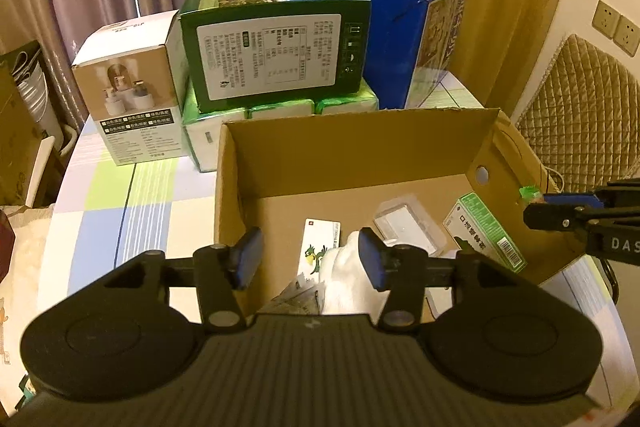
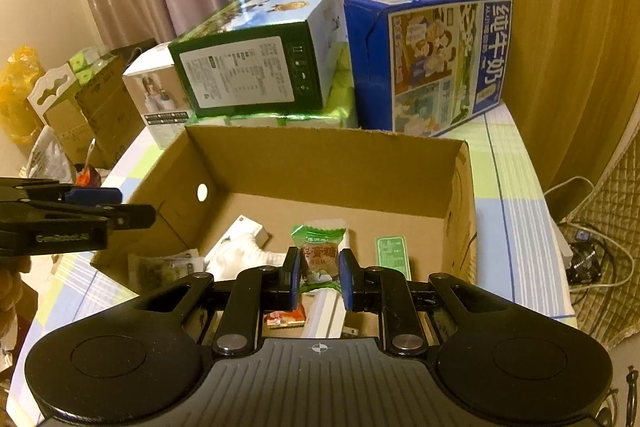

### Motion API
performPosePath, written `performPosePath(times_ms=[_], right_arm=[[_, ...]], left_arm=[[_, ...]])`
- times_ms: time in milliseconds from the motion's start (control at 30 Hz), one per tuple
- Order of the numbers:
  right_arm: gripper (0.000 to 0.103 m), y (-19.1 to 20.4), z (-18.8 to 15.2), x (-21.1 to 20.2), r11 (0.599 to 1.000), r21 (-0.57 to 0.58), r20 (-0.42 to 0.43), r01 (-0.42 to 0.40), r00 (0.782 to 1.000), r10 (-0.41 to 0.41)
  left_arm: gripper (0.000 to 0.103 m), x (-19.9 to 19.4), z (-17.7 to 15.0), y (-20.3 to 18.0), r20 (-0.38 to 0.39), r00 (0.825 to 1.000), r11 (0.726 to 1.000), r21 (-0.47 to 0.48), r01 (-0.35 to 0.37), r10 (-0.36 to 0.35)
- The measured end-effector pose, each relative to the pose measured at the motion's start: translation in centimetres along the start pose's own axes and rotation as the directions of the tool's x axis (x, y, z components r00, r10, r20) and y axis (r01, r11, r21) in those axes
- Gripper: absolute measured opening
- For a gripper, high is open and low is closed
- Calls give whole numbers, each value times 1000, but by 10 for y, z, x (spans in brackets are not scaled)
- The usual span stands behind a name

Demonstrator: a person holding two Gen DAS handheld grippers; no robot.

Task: Organize objects
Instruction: 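Open both tools to drop the strip packet and candy into the box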

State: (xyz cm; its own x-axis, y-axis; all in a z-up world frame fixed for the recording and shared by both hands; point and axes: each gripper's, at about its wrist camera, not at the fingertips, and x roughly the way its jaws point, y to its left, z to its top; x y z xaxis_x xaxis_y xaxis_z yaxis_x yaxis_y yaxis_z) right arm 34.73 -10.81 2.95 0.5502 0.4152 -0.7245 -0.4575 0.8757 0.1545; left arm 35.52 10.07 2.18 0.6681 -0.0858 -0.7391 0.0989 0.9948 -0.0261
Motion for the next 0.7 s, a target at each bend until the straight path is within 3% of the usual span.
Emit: performPosePath(times_ms=[200, 300, 333, 400, 700], right_arm=[[17, 1, 1, 1, 1000, 2, 2, -3, 1000, 3], [19, 1, 4, 2, 999, 12, 19, -45, 999, 45], [22, 0, 5, 3, 998, 20, 22, -62, 998, 61], [54, -2, 6, 2, 997, 44, 34, -66, 997, 64], [57, -7, -4, -14, 995, 85, 45, -49, 998, 45]], left_arm=[[49, -8, 0, 1, 14, 1000, 1000, 2, 0, 0], [55, -11, -1, 1, 19, 1000, 1000, -3, 1, -1], [59, -12, -1, 1, 20, 1000, 1000, -5, 3, -3], [60, -13, -3, 1, 21, 1000, 1000, -6, 5, -5], [70, -28, -16, 2, 27, 1000, 999, -29, 13, -13]])
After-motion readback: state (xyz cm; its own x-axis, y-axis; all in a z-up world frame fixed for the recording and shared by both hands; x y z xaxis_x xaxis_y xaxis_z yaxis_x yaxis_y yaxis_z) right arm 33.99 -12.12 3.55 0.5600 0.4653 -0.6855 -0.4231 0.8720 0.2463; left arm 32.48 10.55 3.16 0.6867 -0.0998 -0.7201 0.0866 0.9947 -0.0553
